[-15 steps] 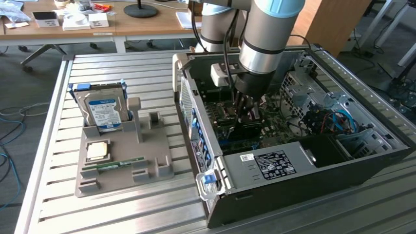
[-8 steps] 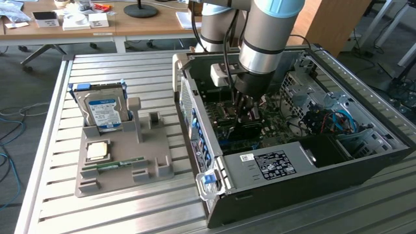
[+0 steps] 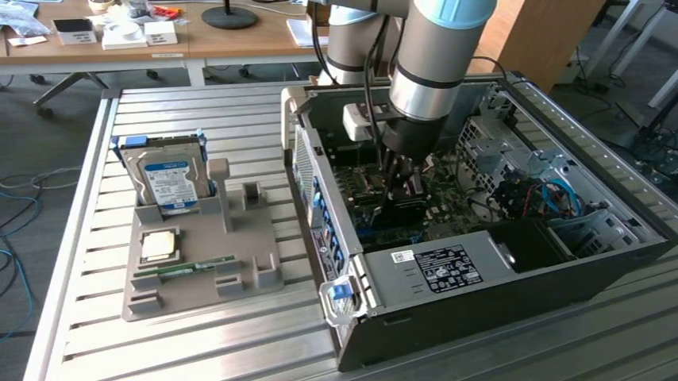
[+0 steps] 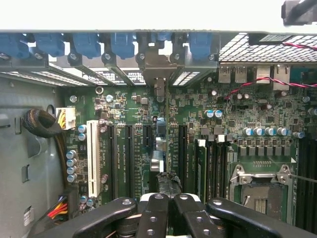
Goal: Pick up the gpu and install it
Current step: 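Press down on the gpu until it lock into place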
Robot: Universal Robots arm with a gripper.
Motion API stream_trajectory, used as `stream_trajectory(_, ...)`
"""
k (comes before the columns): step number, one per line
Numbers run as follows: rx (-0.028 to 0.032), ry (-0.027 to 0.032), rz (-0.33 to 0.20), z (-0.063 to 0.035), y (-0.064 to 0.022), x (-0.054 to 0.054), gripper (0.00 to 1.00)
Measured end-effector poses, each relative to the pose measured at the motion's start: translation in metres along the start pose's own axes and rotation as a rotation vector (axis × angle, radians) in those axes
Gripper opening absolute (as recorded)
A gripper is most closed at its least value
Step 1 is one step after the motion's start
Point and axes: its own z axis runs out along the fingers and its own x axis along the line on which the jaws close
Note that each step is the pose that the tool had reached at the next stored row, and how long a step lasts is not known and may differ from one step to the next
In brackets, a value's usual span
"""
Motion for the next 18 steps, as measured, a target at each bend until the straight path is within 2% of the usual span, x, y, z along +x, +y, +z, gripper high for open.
stream_trajectory(1, 0.0005, -0.0011, 0.0, -0.0011, 0.0, 0.0, 0.11)
stream_trajectory(3, -0.0003, 0.001, 0.0, -0.0065, 0.0001, 0.0, 0.11)
stream_trajectory(9, -0.0002, 0.0009, 0.0, -0.0201, 0.0001, 0.0, 0.11)
stream_trajectory(18, -0.0002, 0.001, 0.0, -0.0499, 0.0001, -0.001, 0.11)
